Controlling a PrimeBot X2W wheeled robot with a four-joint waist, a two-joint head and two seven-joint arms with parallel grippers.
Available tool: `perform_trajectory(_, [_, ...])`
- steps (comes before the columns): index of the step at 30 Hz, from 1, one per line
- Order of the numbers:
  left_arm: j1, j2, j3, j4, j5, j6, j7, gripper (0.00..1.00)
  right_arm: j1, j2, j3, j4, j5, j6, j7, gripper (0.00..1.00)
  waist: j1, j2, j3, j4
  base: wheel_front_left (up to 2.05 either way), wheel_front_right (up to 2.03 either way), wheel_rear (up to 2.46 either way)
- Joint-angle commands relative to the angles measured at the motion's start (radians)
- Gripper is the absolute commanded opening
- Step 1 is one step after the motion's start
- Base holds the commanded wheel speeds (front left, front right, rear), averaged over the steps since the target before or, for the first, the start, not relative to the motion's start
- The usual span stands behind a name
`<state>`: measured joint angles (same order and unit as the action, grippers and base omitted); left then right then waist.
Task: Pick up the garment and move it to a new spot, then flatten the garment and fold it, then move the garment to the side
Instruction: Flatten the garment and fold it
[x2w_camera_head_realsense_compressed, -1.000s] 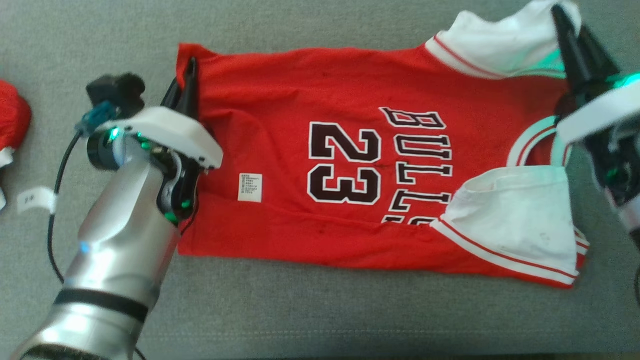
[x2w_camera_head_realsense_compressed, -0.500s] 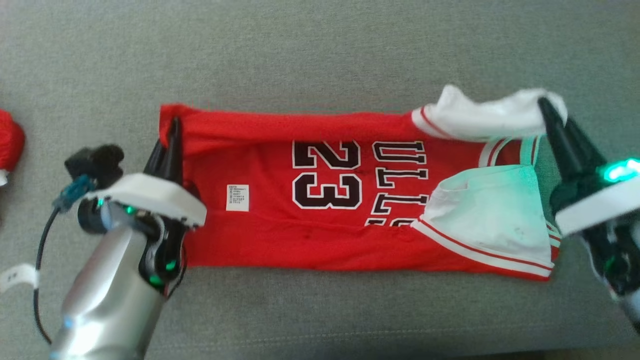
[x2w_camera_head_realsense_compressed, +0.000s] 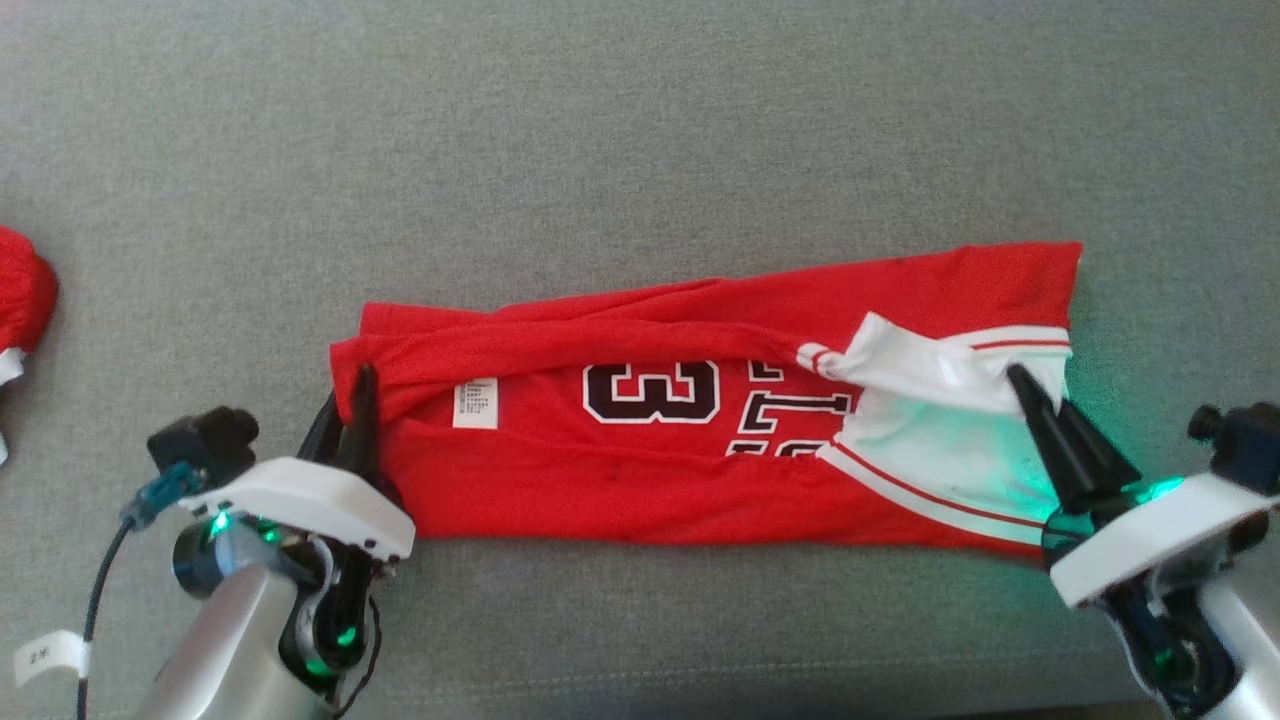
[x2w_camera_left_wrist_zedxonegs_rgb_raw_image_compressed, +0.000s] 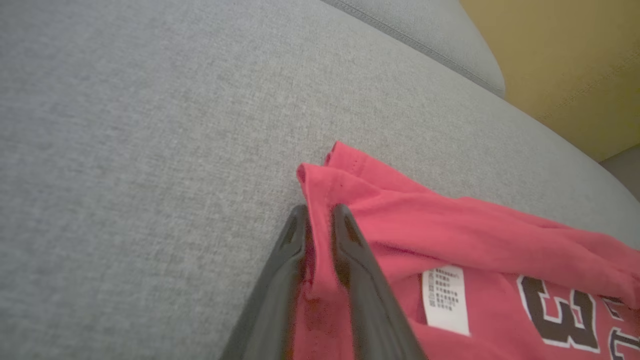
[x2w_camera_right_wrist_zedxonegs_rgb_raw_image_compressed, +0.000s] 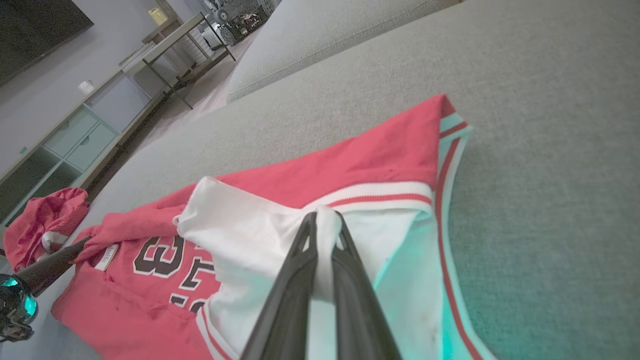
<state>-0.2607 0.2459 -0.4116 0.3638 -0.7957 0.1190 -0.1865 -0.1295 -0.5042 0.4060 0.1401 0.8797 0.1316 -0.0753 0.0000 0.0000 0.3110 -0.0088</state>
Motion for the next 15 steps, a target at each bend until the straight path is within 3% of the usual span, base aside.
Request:
perform_trajectory(1, [0.001,0.031,0.033,-0.025,-0.003,0.010,-0.001,0.70,0.031,-0.008,-0.008,-0.020,-0.025,-0.001,0.010,0.00,0.0000,0.0000,-0.004,0.001,0.00,0.00,0.00])
perform_trajectory(2, [0.005,0.031,0.033,-0.024,-0.004,0.011,-0.002,1.00,0.042,-0.002,-0.016,-0.016,-0.039,-0.001,0.016,0.00,0.0000,0.0000,-0.006,0.002,0.00,0.00,0.00])
perform_trajectory(3, [0.010,0.030,0.032,-0.023,-0.004,0.012,-0.003,1.00,0.053,0.004,-0.024,-0.013,-0.055,-0.001,0.023,0.00,0.0000,0.0000,-0.008,0.002,0.00,0.00,0.00])
perform_trajectory(4, [0.014,0.031,0.030,-0.021,-0.001,0.015,-0.005,1.00,0.065,0.012,-0.029,-0.012,-0.069,-0.001,0.030,0.17,0.0000,0.0000,-0.011,0.002,0.00,0.00,0.00])
perform_trajectory(5, [0.018,0.033,0.029,-0.019,0.004,0.020,-0.008,1.00,0.077,0.021,-0.034,-0.013,-0.081,-0.001,0.036,0.43,0.0000,0.0000,-0.015,0.002,0.00,0.00,0.00])
perform_trajectory(6, [0.022,0.034,0.028,-0.019,0.011,0.026,-0.014,1.00,0.088,0.029,-0.039,-0.014,-0.095,-0.001,0.043,1.00,0.0000,0.0000,-0.018,0.001,0.00,0.00,0.00])
perform_trajectory(15, [0.086,0.047,0.043,-0.106,0.133,0.125,-0.069,1.00,0.147,0.114,-0.144,-0.084,-0.249,-0.001,0.037,1.00,0.0000,0.0000,-0.053,-0.016,0.00,0.00,0.00])
